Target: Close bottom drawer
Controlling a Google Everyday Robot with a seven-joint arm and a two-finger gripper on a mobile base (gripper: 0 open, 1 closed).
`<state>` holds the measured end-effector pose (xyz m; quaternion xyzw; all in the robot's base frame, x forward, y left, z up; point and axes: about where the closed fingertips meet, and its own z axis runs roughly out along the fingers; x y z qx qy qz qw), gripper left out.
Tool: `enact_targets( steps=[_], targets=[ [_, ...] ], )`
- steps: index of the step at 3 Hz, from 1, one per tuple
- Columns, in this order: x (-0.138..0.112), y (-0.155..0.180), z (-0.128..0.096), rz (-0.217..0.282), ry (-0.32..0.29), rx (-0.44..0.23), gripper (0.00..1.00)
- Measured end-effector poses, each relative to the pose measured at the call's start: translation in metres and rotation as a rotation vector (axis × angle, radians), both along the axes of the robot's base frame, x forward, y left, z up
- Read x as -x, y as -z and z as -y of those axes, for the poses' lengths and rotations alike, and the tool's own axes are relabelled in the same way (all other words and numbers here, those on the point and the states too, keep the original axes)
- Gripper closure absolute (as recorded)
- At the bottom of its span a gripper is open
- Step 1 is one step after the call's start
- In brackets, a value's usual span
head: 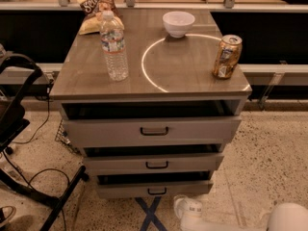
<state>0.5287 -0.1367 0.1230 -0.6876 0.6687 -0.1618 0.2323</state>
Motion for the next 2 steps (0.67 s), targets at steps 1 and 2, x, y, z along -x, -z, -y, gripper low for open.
enact_targets(
  steps=[1, 2],
  targets=[
    [-0.0594, 0.0058, 0.0366, 0.019, 0.021, 0.036, 1.00],
    [-0.0594, 0.0058, 0.0365, 0.019, 0.021, 0.036, 1.00]
  ],
)
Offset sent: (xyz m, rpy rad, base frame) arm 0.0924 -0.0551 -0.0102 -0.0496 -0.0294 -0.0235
